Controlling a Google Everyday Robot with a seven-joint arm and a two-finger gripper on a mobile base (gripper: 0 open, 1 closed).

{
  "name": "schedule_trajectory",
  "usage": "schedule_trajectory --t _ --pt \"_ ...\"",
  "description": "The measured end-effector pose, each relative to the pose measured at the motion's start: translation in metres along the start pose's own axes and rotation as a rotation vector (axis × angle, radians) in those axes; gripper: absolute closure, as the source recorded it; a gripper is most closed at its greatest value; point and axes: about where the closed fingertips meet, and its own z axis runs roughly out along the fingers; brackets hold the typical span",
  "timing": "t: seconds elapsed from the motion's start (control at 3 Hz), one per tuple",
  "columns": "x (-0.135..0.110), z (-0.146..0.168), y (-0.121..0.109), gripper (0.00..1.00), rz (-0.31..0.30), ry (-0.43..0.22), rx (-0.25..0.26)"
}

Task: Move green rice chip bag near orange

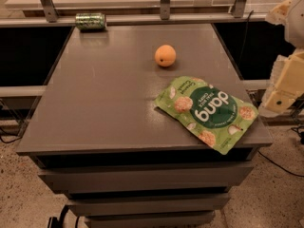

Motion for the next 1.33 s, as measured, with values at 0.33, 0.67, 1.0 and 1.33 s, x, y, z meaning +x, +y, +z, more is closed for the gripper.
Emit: schedule_trajectory --t 0.33,0.67,1.0,1.33 --pt "0.005 0.027 0.000 0.00 0.061 -0.017 -0.035" --pt "0.005 0.063 0.000 0.00 0.120 -0.020 -0.070" --pt "0.007 0.110 0.003 0.00 0.167 0.002 -0.088" --pt "0.000 0.157 0.016 0.00 0.197 -0.009 -0.139"
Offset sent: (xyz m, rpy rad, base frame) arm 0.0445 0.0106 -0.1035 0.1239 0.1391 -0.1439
